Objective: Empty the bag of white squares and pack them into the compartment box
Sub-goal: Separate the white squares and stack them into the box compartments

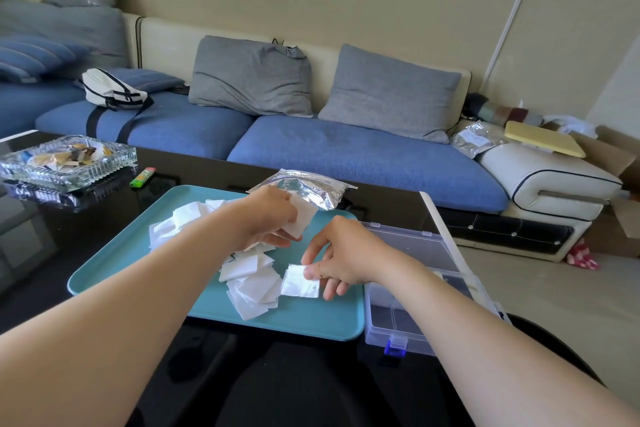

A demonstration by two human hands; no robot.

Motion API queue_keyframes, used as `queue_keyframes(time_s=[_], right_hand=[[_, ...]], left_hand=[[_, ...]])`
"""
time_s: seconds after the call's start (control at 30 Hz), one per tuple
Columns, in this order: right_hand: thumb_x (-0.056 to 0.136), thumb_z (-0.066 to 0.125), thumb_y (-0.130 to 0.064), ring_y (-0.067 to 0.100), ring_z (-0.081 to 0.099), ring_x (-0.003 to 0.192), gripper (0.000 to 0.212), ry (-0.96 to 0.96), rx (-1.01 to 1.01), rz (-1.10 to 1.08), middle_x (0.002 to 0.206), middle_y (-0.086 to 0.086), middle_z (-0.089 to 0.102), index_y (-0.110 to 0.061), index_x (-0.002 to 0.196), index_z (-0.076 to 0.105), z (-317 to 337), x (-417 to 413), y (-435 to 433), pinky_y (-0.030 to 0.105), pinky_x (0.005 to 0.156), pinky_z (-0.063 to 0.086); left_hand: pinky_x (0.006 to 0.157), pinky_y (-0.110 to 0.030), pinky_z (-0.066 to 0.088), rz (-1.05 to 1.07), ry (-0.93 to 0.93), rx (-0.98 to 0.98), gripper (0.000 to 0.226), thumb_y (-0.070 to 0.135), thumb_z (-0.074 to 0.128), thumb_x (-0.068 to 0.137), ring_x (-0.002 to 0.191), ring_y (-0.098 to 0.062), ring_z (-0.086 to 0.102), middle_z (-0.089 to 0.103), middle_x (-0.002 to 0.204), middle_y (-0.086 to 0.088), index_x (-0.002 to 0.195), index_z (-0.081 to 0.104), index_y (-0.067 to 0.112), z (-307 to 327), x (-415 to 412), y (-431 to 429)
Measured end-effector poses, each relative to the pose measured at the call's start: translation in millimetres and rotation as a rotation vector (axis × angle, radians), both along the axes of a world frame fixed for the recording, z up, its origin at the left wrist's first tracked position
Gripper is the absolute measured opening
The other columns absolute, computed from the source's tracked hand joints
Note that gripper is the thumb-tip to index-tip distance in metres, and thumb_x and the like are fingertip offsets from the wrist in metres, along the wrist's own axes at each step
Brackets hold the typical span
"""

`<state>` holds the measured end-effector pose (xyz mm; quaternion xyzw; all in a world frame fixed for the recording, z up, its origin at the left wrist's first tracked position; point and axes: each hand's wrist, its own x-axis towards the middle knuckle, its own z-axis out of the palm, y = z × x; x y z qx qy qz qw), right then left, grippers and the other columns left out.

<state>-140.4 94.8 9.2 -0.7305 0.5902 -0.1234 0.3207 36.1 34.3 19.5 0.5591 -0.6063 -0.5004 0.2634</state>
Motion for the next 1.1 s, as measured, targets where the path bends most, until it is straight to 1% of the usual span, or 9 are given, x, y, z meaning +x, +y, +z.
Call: queue_keyframes(time_s=[0.13, 0.23, 0.43, 0.57, 0.67, 0.77, 0.83, 1.0, 1.1], right_hand=[[0.091, 0.075, -0.016, 0.020, 0.077, 0.063, 0.004, 0.048, -0.078, 0.008, 0.074, 0.005, 0.078, -0.016, 0.094, 0.078, 2.9, -9.3, -3.2, 0.037, 0.074, 0.066], [0.090, 0.064, -0.005, 0.017, 0.074, 0.061, 0.022, -0.082, -0.128, -0.065, 0.077, -0.002, 0.074, -0.020, 0.091, 0.080, 8.0, -12.2, -4.4, 0.033, 0.063, 0.064], [0.093, 0.058, -0.006, 0.022, 0.063, 0.052, 0.012, -0.344, -0.069, -0.229, 0.072, 0.010, 0.064, -0.003, 0.100, 0.067, 15.5, -14.2, -8.1, 0.026, 0.046, 0.045], [0.092, 0.047, 0.001, 0.024, 0.066, 0.058, 0.029, -0.565, 0.123, -0.283, 0.072, 0.014, 0.065, 0.001, 0.087, 0.076, 20.6, -17.1, -7.3, 0.027, 0.051, 0.051], [0.091, 0.041, 0.013, 0.028, 0.073, 0.070, 0.037, -0.695, 0.165, -0.270, 0.079, 0.018, 0.069, 0.005, 0.100, 0.076, 20.8, -21.7, -8.5, 0.028, 0.059, 0.059], [0.093, 0.073, 0.001, 0.024, 0.075, 0.078, 0.014, -0.700, 0.121, -0.260, 0.087, 0.016, 0.076, 0.002, 0.106, 0.077, 18.7, -23.8, -8.0, 0.026, 0.065, 0.060], [0.089, 0.083, -0.017, 0.017, 0.071, 0.074, 0.022, -0.625, 0.065, -0.305, 0.087, 0.010, 0.075, -0.006, 0.107, 0.079, 15.7, -25.4, -10.2, 0.025, 0.064, 0.057], [0.091, 0.082, -0.030, 0.005, 0.065, 0.066, 0.014, -0.427, -0.110, -0.322, 0.082, -0.002, 0.075, -0.018, 0.099, 0.082, 13.6, -27.7, -12.7, 0.026, 0.065, 0.053], [0.092, 0.082, -0.028, 0.006, 0.064, 0.063, 0.008, -0.412, -0.170, -0.284, 0.081, 0.008, 0.077, -0.020, 0.094, 0.083, 12.1, -28.5, -12.4, 0.027, 0.063, 0.051]], left_hand=[[0.084, -0.040, 0.064, -0.051, -0.019, 0.002, 0.037, -0.003, 0.044, 0.098, 0.095, -0.026, 0.078, 0.073, 0.116, -0.019, 0.126, 0.064, 0.009, -2.8, -0.5, -0.6], [0.094, -0.045, 0.062, -0.092, -0.029, 0.014, 0.036, -0.005, 0.045, 0.097, 0.103, -0.031, 0.076, 0.074, 0.117, -0.020, 0.122, 0.067, 0.007, -4.2, -1.1, 0.7], [0.097, -0.044, 0.060, -0.164, -0.014, 0.042, 0.036, -0.006, 0.043, 0.100, 0.102, -0.029, 0.074, 0.072, 0.122, -0.020, 0.126, 0.065, 0.004, -6.6, -2.0, 1.1], [0.100, -0.049, 0.058, -0.202, 0.034, 0.054, 0.039, -0.011, 0.043, 0.099, 0.108, -0.033, 0.073, 0.071, 0.123, -0.022, 0.127, 0.066, 0.004, -7.3, -2.1, 0.6], [0.099, -0.045, 0.060, -0.221, 0.052, 0.060, 0.038, -0.010, 0.045, 0.100, 0.109, -0.030, 0.074, 0.073, 0.121, -0.021, 0.128, 0.067, 0.005, -5.5, -1.6, 2.0], [0.100, -0.044, 0.059, -0.218, 0.088, 0.073, 0.033, -0.005, 0.051, 0.102, 0.107, -0.026, 0.075, 0.075, 0.120, -0.017, 0.128, 0.067, 0.007, -5.5, -1.4, 2.0], [0.102, -0.045, 0.058, -0.215, 0.130, 0.084, 0.029, -0.001, 0.056, 0.103, 0.107, -0.024, 0.074, 0.074, 0.122, -0.016, 0.128, 0.068, 0.008, -5.9, -1.8, 1.8], [0.106, -0.045, 0.056, -0.266, 0.214, 0.102, 0.029, 0.004, 0.062, 0.102, 0.116, -0.026, 0.071, 0.075, 0.123, -0.012, 0.130, 0.069, 0.010, -2.7, -2.6, 4.2], [0.106, -0.046, 0.055, -0.271, 0.216, 0.131, 0.030, 0.002, 0.055, 0.104, 0.121, -0.030, 0.069, 0.073, 0.126, -0.016, 0.131, 0.068, 0.009, -0.5, -3.7, 5.3]])
